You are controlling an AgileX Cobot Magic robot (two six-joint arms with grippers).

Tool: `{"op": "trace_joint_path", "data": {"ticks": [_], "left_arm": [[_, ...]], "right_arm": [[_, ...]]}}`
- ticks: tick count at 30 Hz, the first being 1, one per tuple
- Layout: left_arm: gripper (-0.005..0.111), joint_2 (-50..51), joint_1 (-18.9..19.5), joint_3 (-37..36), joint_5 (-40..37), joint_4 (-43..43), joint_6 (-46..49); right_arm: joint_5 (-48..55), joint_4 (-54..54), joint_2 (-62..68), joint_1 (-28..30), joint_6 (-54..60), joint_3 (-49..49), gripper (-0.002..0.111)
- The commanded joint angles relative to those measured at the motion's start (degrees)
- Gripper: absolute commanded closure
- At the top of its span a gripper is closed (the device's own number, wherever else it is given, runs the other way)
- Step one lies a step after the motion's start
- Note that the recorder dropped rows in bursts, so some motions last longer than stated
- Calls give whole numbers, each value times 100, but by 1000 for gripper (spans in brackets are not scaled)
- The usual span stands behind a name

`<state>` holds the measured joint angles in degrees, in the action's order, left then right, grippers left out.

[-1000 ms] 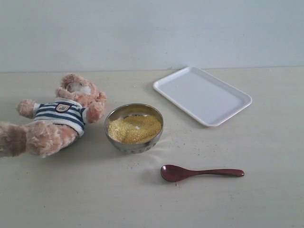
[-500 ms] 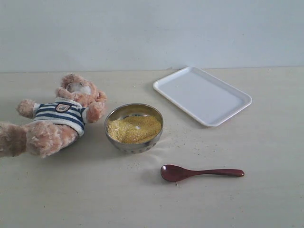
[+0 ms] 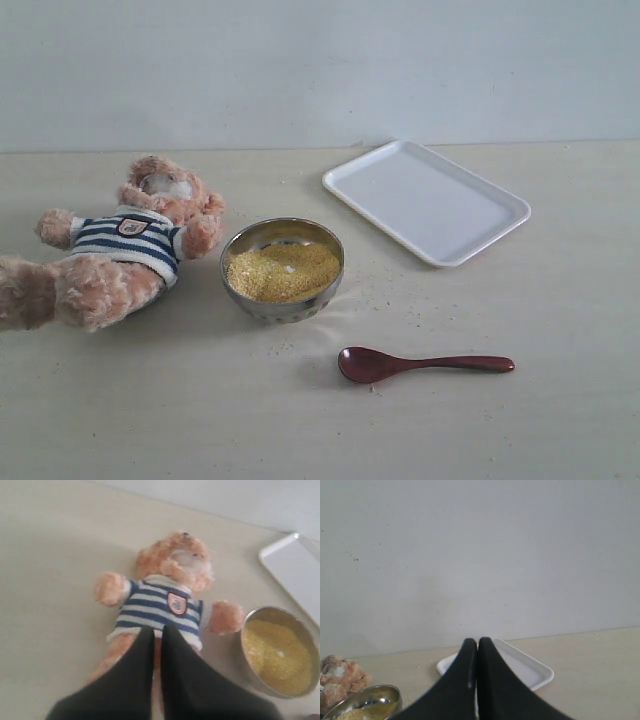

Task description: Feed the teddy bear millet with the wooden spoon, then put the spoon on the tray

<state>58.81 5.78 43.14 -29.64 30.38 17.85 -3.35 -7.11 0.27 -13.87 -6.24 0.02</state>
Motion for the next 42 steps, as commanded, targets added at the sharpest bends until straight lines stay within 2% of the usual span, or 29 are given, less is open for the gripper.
{"op": "trace_joint_path", "data": {"ticks": [1,4,6,11,13,15,17,19,25,27,30,32,34,39,42], "left_arm": [[102,-85,-35,70,-241,1634,1828],[102,-258,-35,70,-628,2444,2838],[102,-349,-35,57,-909,2814,3185],[102,-556,16,-110,-1068,2891,3384],[102,-577,194,-258,-1068,3086,3561],[102,-563,482,-544,-1068,3838,4227],[102,-446,728,-949,-1146,5111,5218],[102,-253,924,-1174,-1211,5700,6007],[101,872,1501,-1058,-1259,5679,6376],[94,1357,1729,-932,-1410,5730,6420],[70,2014,1872,-638,-1497,5764,6420],[51,2392,1929,-421,-1513,5754,6297],[39,2747,1929,-203,-1550,5712,6231],[38,3730,1929,521,-2055,5314,6140],[38,4427,1929,973,-2168,4727,5718]], "right_arm": [[-28,-7,-27,17,35,-2,108],[-28,-7,-27,17,35,-2,108],[-28,-7,-27,17,35,-2,108],[-28,-7,-27,17,35,-2,108],[-28,-7,-27,17,35,-2,108],[-28,-7,-27,17,35,-2,108],[-28,-7,-27,17,35,-2,108],[-28,-7,-27,17,35,-2,108],[-28,-7,-27,17,35,-2,108],[-28,-7,-27,17,35,-2,108],[-28,-7,-27,17,35,-2,108],[-28,-7,-27,17,35,-2,108],[-28,-7,-27,17,35,-2,108],[-28,-7,-27,17,35,-2,108],[-28,-7,-27,17,35,-2,108]]}}
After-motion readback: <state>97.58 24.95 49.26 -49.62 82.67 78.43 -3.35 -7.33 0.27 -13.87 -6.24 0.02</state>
